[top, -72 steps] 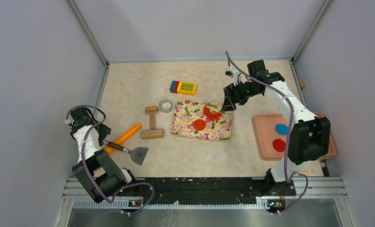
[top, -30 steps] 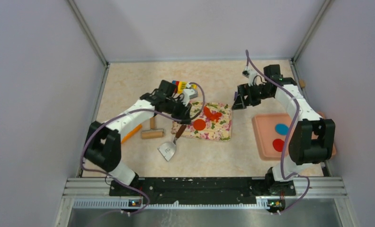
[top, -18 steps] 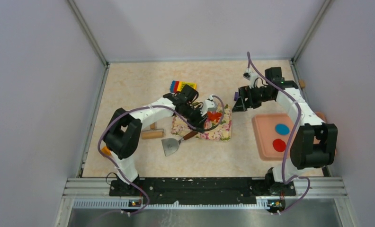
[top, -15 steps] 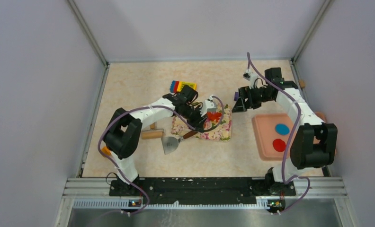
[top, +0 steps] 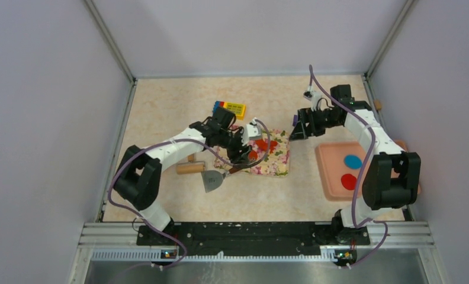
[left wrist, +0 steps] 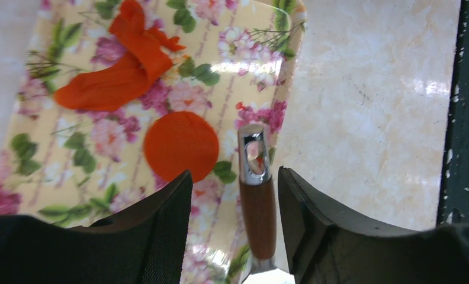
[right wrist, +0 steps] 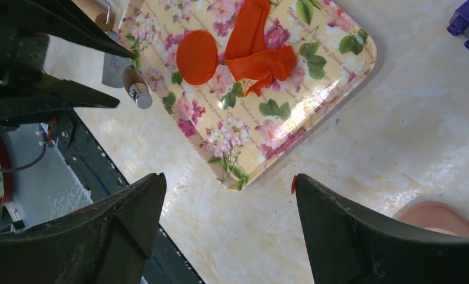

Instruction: Roll out the dumpling wrappers from the dough

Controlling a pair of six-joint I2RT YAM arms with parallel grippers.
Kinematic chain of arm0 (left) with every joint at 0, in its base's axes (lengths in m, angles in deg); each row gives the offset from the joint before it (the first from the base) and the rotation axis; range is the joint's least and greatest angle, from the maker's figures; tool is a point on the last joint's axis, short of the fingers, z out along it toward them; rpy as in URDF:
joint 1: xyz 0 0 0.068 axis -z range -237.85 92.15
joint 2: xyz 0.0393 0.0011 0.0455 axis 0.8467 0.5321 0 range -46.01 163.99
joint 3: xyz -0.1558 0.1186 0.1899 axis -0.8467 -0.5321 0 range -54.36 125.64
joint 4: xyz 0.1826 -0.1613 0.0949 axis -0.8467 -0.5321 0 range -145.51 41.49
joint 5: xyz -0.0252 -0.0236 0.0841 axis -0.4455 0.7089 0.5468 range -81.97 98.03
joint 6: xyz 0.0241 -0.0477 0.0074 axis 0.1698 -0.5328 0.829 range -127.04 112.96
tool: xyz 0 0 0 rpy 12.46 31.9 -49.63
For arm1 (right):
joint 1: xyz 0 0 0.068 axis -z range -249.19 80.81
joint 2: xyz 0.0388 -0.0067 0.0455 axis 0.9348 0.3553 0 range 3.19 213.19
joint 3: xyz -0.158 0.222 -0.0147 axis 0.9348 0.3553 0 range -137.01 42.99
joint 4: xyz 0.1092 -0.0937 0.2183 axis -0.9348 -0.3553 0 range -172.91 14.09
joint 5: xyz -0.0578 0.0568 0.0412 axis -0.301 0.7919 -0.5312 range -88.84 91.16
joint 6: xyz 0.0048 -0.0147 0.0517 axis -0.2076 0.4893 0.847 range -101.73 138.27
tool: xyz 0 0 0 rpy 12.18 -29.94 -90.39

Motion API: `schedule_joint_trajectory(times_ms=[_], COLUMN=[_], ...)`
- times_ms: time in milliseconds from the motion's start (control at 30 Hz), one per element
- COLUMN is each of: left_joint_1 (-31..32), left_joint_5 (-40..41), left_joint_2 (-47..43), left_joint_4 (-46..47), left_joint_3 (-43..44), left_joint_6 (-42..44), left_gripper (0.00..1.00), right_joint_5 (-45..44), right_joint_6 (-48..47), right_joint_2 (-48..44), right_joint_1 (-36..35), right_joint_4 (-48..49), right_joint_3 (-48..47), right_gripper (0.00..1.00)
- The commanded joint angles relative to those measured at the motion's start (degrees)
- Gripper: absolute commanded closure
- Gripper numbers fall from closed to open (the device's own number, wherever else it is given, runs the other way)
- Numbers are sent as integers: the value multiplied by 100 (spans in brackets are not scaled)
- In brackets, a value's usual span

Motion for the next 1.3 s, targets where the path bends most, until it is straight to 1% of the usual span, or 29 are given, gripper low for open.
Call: schedule_joint_trajectory(times_ms=[0, 100, 267, 367, 467, 600, 733, 800, 867, 1000, 1033, 1133, 1267], left_joint_1=[-368, -459, -468, -452, -409, -306, -238, -191, -170, -139, -127, -96, -98], left_joint_5=[-144, -96, -117, -145, -159, 193, 665, 892, 955, 846, 835, 838, 709], left_joint_2=[-686, -810, -822, -671, -535, -481, -395, -240, -118, -109, -98, -29, -164], left_joint_4=[-128, -252, 12, 82, -173, -251, -420, -611, -815, -798, -802, -897, -972], left_joint_3=[-360, -666, -1047, -972, -827, -769, -762, -712, -615, -584, -570, -485, -414], left_joint_6=[676, 1031, 1345, 1328, 1468, 1532, 1777, 1922, 1957, 1941, 1921, 1936, 1809], left_gripper=[40, 36, 37, 39, 40, 40, 40, 40, 42, 47, 50, 65, 79], right_joint_5=[198, 185, 171, 167, 184, 198, 235, 252, 272, 274, 277, 272, 290], right_joint_6=[107, 148, 164, 173, 189, 228, 276, 285, 296, 314, 320, 355, 379], right_joint_2=[-148, -282, -409, -459, -477, -474, -464, -451, -441, -416, -406, -393, -385], right_joint_1=[-8, -10, -11, -12, -9, -11, -9, -10, -10, -8, -10, -14, -9], right_joint_4=[131, 179, 134, 120, 122, 171, 236, 260, 291, 339, 347, 392, 403], right_joint_3=[-34, 130, 235, 284, 337, 343, 331, 345, 353, 381, 384, 403, 395], right_gripper=[17, 17, 17, 17, 17, 17, 17, 17, 17, 17, 17, 17, 17])
